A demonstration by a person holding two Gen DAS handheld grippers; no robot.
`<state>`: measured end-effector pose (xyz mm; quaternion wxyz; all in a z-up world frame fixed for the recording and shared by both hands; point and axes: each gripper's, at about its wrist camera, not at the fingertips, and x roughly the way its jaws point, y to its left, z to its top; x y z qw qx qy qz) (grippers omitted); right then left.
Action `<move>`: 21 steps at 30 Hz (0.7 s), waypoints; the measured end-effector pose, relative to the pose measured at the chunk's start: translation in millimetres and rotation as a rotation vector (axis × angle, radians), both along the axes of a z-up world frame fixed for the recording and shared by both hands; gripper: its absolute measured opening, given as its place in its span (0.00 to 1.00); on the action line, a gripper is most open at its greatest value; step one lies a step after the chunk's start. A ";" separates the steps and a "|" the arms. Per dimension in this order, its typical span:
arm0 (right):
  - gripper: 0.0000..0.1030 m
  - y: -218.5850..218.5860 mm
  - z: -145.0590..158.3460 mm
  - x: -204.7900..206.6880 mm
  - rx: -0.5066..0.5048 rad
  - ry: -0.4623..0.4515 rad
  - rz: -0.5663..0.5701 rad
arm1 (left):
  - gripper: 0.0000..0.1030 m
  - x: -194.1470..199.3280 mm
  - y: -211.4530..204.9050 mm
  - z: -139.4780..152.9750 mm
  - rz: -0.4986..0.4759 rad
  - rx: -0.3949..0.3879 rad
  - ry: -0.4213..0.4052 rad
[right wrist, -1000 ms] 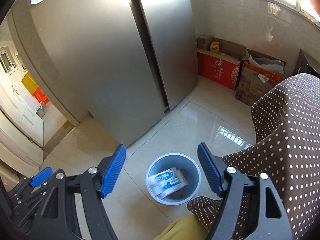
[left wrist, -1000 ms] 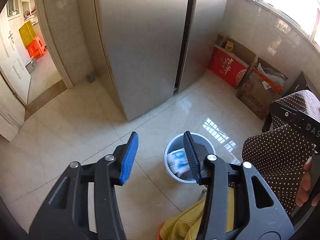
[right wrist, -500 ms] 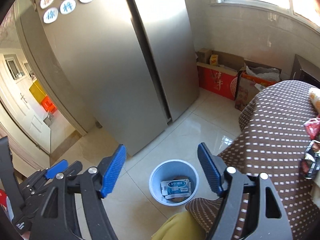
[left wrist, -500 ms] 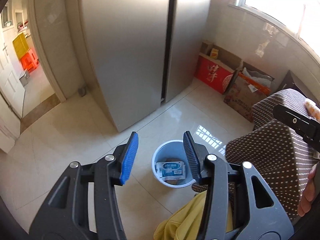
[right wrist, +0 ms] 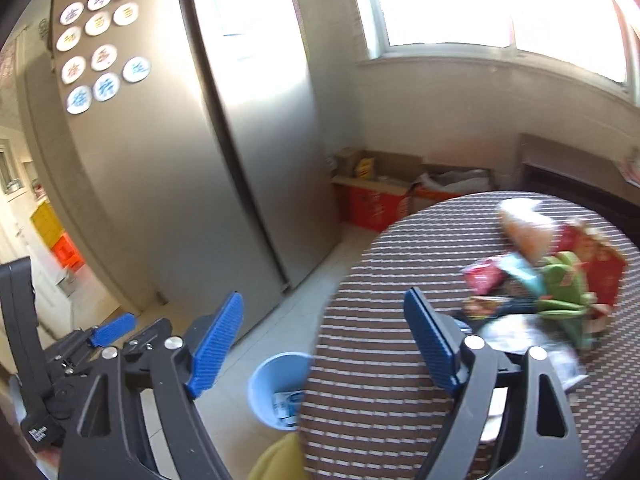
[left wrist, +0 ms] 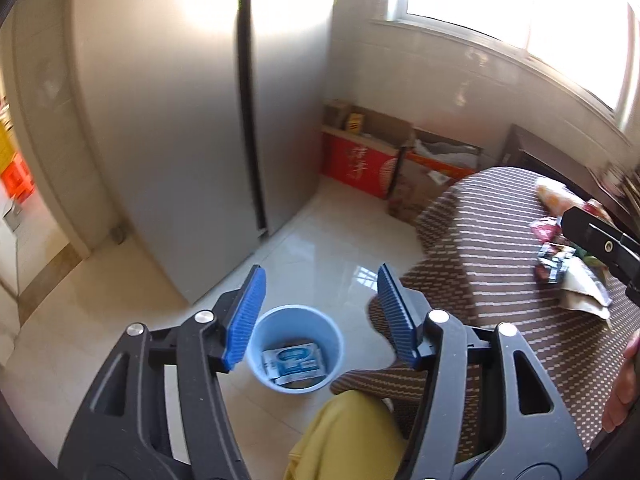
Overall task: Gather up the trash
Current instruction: 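Move both open tools back toward the newspapers on the table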
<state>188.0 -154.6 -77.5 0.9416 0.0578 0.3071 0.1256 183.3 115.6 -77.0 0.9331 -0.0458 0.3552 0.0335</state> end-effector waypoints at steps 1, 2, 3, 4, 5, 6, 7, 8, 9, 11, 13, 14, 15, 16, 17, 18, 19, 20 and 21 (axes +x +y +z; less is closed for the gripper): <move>0.83 -11.1 -0.7 -1.3 -0.010 -0.006 -0.020 | 0.58 1.0 -8.8 1.3 -0.020 -0.001 -0.003; 0.84 -21.5 -0.8 -3.6 -0.019 -0.008 -0.038 | 0.59 2.1 -18.0 2.4 -0.042 -0.003 -0.005; 0.86 -29.7 -0.9 -5.1 -0.025 -0.008 -0.053 | 0.62 3.0 -25.3 3.0 -0.056 -0.004 -0.005; 0.87 -40.2 -2.4 -7.1 -0.035 -0.005 -0.071 | 0.63 3.4 -33.8 2.6 -0.071 -0.004 -0.005; 0.89 -49.8 -5.3 -9.1 -0.045 0.003 -0.088 | 0.64 4.3 -44.0 2.8 -0.091 -0.005 -0.005; 0.89 -56.9 -7.3 -10.8 -0.053 0.011 -0.101 | 0.65 3.3 -50.6 3.1 -0.104 -0.007 -0.005; 0.89 -65.5 -10.0 -11.4 -0.058 0.021 -0.115 | 0.65 3.2 -59.4 2.7 -0.123 -0.008 -0.003; 0.90 -74.7 -13.6 -11.6 -0.060 0.032 -0.130 | 0.66 2.7 -67.7 1.8 -0.140 -0.006 0.000; 0.91 -81.4 -17.9 -12.1 -0.060 0.044 -0.140 | 0.66 1.2 -71.7 0.2 -0.153 -0.005 0.004; 0.91 -92.1 -25.7 -10.8 -0.065 0.072 -0.160 | 0.66 3.3 -85.2 -3.1 -0.175 -0.002 0.015; 0.91 -102.5 -35.9 -9.6 -0.089 0.094 -0.184 | 0.68 4.8 -95.6 -7.5 -0.199 -0.003 0.030; 0.91 -105.9 -41.4 -8.8 -0.111 0.106 -0.196 | 0.68 4.3 -101.9 -10.3 -0.211 -0.001 0.040; 0.91 -106.7 -46.4 -8.5 -0.138 0.115 -0.202 | 0.68 5.6 -105.5 -11.6 -0.217 0.002 0.047; 0.91 -105.7 -50.2 -8.6 -0.161 0.116 -0.200 | 0.68 5.9 -109.0 -13.5 -0.224 0.005 0.054; 0.91 -102.1 -54.8 -9.8 -0.186 0.114 -0.192 | 0.68 5.2 -113.2 -14.9 -0.230 0.008 0.060; 0.91 -97.9 -59.4 -11.2 -0.225 0.109 -0.179 | 0.69 6.4 -117.6 -16.9 -0.238 0.010 0.068; 0.91 -93.4 -62.6 -12.9 -0.265 0.098 -0.169 | 0.69 5.9 -120.3 -18.7 -0.241 0.013 0.074; 0.91 -90.5 -64.7 -14.7 -0.294 0.084 -0.163 | 0.69 5.6 -122.5 -20.3 -0.243 0.016 0.080; 0.91 -85.2 -67.1 -18.2 -0.337 0.057 -0.159 | 0.69 5.9 -124.5 -21.4 -0.243 0.017 0.085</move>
